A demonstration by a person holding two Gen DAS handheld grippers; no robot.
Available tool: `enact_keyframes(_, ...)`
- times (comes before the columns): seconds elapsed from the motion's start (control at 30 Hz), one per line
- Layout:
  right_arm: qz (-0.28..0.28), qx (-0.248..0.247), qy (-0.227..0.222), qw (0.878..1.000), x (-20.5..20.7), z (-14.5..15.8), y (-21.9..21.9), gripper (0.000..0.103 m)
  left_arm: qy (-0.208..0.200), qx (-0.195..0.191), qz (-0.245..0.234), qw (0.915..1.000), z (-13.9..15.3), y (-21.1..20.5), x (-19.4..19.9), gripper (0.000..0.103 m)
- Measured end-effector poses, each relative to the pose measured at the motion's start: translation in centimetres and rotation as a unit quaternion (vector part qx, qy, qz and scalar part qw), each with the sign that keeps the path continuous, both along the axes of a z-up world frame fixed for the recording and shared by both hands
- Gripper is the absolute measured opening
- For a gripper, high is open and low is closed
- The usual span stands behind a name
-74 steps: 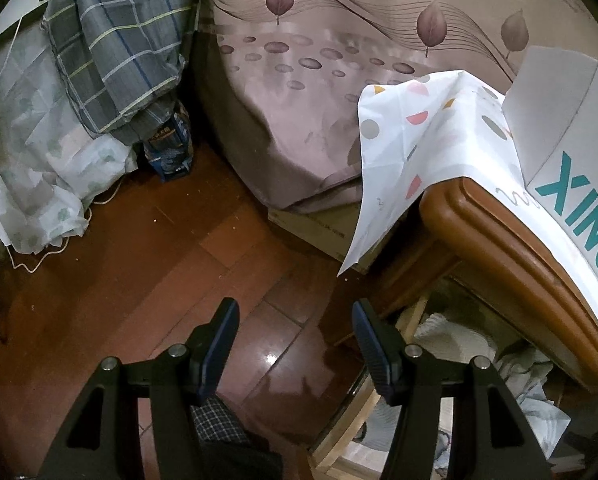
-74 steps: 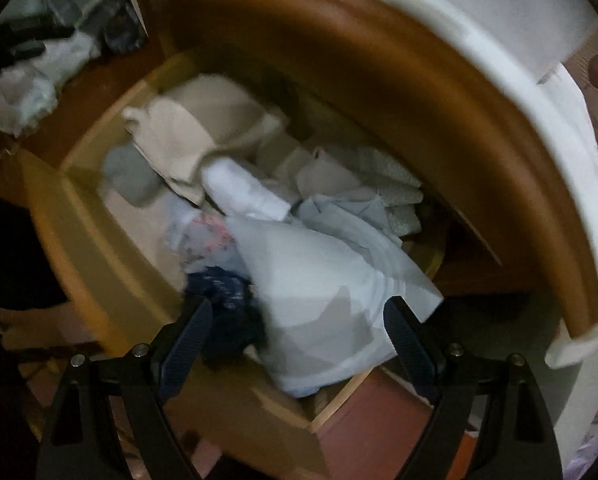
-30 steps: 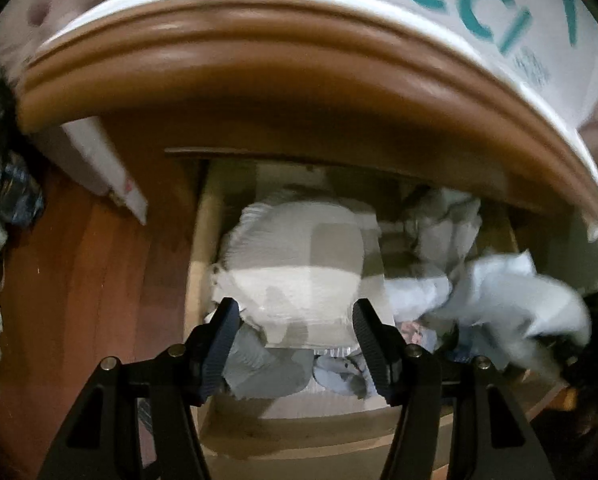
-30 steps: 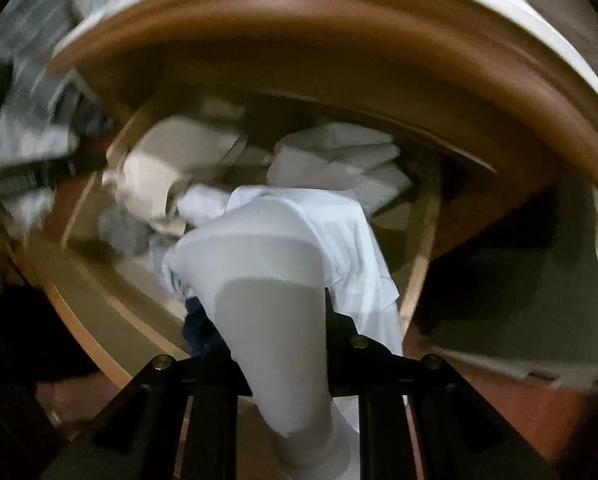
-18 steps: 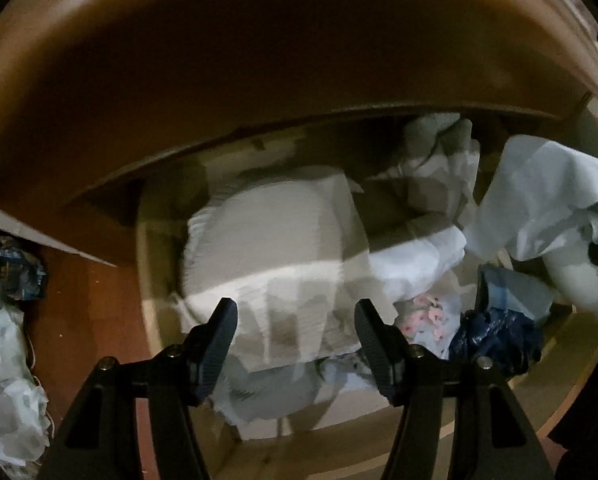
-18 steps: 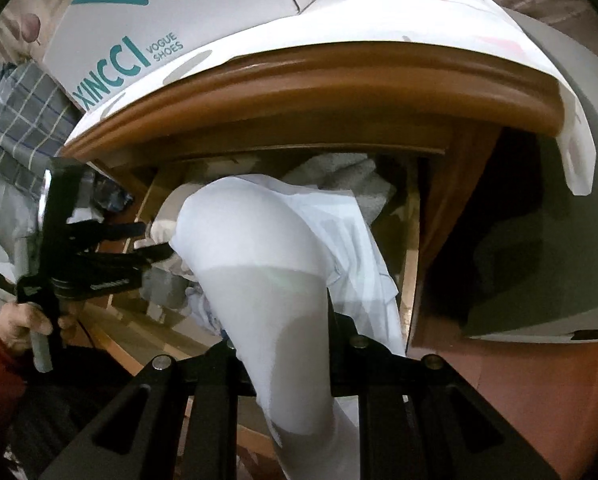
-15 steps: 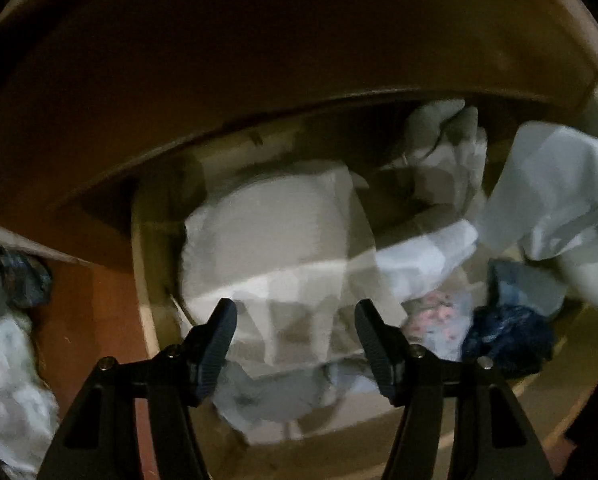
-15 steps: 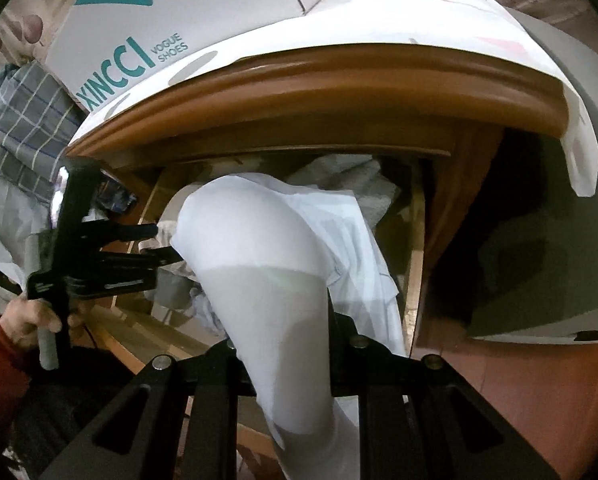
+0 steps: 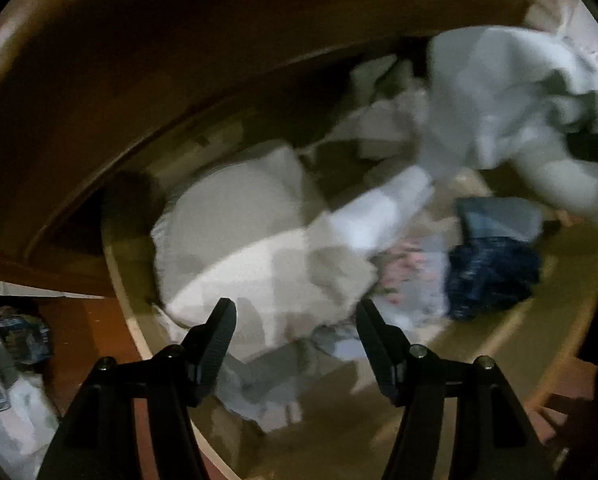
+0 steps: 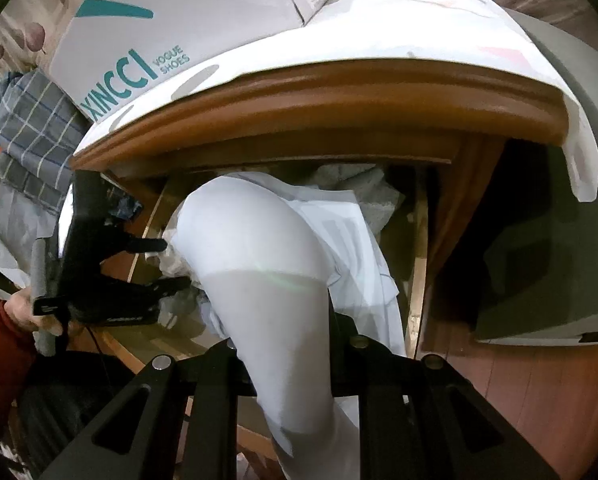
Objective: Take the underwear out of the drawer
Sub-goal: 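Hold the white fabric with the right tool while the left tool reaches into the drawer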
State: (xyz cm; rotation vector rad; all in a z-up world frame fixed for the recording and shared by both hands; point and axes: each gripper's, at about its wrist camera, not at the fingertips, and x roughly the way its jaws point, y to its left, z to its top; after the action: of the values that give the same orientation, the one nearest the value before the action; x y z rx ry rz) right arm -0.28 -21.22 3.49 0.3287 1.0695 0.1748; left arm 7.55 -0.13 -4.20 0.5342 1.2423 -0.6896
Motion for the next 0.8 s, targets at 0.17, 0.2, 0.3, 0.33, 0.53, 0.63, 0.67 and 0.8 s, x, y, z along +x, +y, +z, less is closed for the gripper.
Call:
enact_keyframes(0.17, -0.006, 0.001, -0.004, 1.0, 0.0, 0.2, -0.2, 0.016, 0.047, -0.035, -0.05, 0.9971, 1.3, -1.6, -2.2, 0.064)
enact_keyframes(0.2, -0.006, 0.0, -0.004, 1.0, 0.0, 0.2, -0.2, 0.016, 0.058, -0.039, -0.063, 0.9955, 1.2, -2.2, -2.6, 0.064)
enact_keyframes(0.3, -0.008, -0.004, -0.006, 1.0, -0.1, 0.3, -0.2, 0.016, 0.096, -0.025, -0.091, 0.9908, 0.0, -3.9, -3.5, 0.064)
enact_keyframes(0.33, -0.009, -0.004, -0.006, 1.0, -0.1, 0.3, -0.2, 0.016, 0.105, -0.019, -0.094, 0.9899, -0.4, -4.4, -3.6, 0.064)
enact_keyframes(0.53, -0.026, -0.005, -0.002, 1.0, -0.2, 0.3, -0.8, 0.016, 0.172, 0.003, -0.083, 0.9817, -2.7, -5.9, -2.8, 0.064)
enact_keyframes(0.63, -0.034, 0.002, -0.007, 0.999, -0.2, 0.5, -1.1, 0.016, 0.199, -0.007, -0.07, 0.9775, -3.4, -6.3, -2.3, 0.064)
enact_keyframes(0.67, -0.035, 0.002, -0.008, 0.999, -0.2, 0.6, -1.1, 0.016, 0.204, -0.008, -0.064, 0.977, -3.6, -6.3, -2.1, 0.064)
enact_keyframes(0.8, -0.033, -0.002, -0.011, 0.999, -0.2, 0.7, -0.9, 0.016, 0.226, -0.008, -0.022, 0.9737, -4.9, -6.0, -0.9, 0.064)
